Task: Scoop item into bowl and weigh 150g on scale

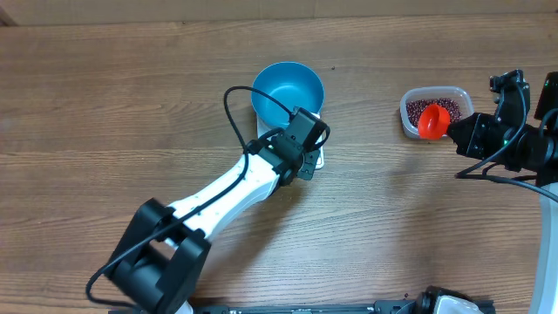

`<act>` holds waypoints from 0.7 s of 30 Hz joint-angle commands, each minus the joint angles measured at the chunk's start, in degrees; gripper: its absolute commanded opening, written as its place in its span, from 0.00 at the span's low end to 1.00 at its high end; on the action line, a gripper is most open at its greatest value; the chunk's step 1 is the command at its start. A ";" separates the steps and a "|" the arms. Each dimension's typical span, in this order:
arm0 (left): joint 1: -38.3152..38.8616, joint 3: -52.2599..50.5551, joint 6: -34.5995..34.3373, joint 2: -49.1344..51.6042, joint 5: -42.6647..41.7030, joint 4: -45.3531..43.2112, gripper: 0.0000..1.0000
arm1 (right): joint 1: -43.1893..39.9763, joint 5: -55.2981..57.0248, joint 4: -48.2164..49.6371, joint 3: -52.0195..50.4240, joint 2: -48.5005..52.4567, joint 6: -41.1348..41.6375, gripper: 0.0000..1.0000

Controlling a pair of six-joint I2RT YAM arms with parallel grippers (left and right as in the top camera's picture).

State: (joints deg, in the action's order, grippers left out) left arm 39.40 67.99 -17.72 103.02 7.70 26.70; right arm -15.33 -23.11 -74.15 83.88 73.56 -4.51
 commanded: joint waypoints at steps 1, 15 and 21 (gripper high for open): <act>0.13 -0.24 2.56 3.43 1.88 -1.27 0.04 | -0.22 0.17 0.28 0.94 -0.35 -0.28 0.04; 0.11 -0.26 2.27 5.66 4.76 -4.72 0.04 | -0.22 0.17 0.28 0.94 -0.35 -0.28 0.04; 0.11 -0.28 2.25 7.69 4.98 -6.25 0.04 | -0.22 0.63 0.28 0.94 -0.35 -0.28 0.04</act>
State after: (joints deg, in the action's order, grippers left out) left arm 39.40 67.83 -16.27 108.68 11.44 20.78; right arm -15.35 -23.03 -74.15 83.88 73.56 -4.51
